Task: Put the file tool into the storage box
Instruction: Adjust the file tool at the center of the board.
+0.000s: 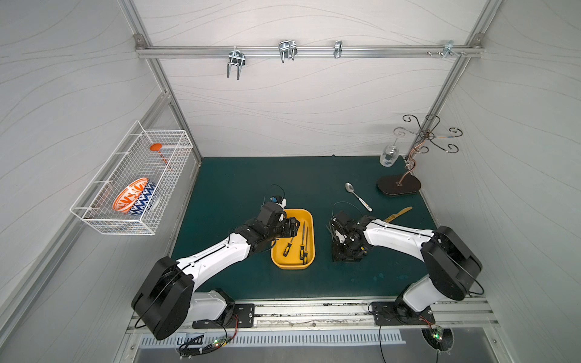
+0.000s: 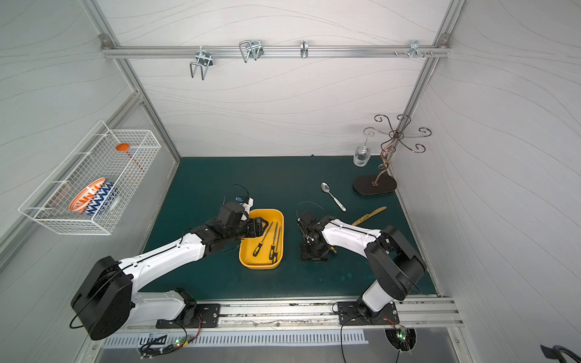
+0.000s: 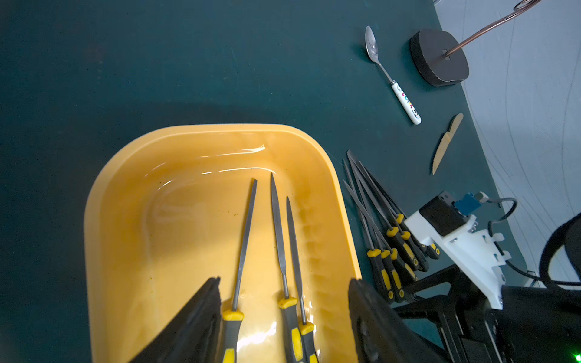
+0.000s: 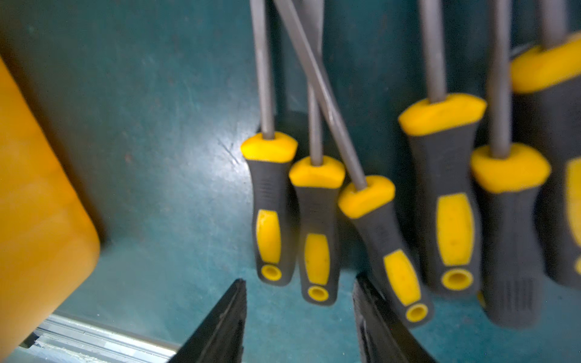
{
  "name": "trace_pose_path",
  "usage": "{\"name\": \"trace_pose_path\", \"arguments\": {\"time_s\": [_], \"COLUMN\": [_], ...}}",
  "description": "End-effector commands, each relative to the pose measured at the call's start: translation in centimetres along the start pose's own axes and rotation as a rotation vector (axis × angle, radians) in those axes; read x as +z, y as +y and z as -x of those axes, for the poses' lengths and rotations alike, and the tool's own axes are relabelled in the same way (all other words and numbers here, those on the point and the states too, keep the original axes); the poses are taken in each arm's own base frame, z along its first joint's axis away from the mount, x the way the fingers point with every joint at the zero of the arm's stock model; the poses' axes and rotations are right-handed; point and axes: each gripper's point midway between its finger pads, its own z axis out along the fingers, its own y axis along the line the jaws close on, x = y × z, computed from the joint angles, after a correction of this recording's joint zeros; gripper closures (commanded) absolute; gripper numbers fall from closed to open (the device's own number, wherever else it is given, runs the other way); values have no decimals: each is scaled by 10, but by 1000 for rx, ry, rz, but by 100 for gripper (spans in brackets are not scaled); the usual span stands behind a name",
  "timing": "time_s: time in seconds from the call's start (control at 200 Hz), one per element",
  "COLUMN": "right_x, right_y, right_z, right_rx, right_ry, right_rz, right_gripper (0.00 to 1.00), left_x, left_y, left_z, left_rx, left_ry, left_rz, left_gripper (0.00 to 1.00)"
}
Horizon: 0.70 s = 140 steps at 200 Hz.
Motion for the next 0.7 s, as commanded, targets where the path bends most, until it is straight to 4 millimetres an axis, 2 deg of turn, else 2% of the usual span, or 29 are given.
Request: {"name": "trace_pose_path", "arguments": {"time_s": [0.0,0.355,0.695], "right_x": [-3,-2,-11], "right_y": [-2,-4,-12], "right_z": [4,4,7], "right_rx": [7,14,33], "right_ry": [-11,-11,-9], "right_rz": [-15,-17,-18], "right_gripper": [41,41,41], "left_x": [1,1,-1], "left_y": [-3,-3,-2], "left_z": [8,8,9], "left_rx": [17,17,23], "left_ry": [-27,-25,-34], "left_rz": [-4,-4,-1], "left_gripper": [32,31,31]}}
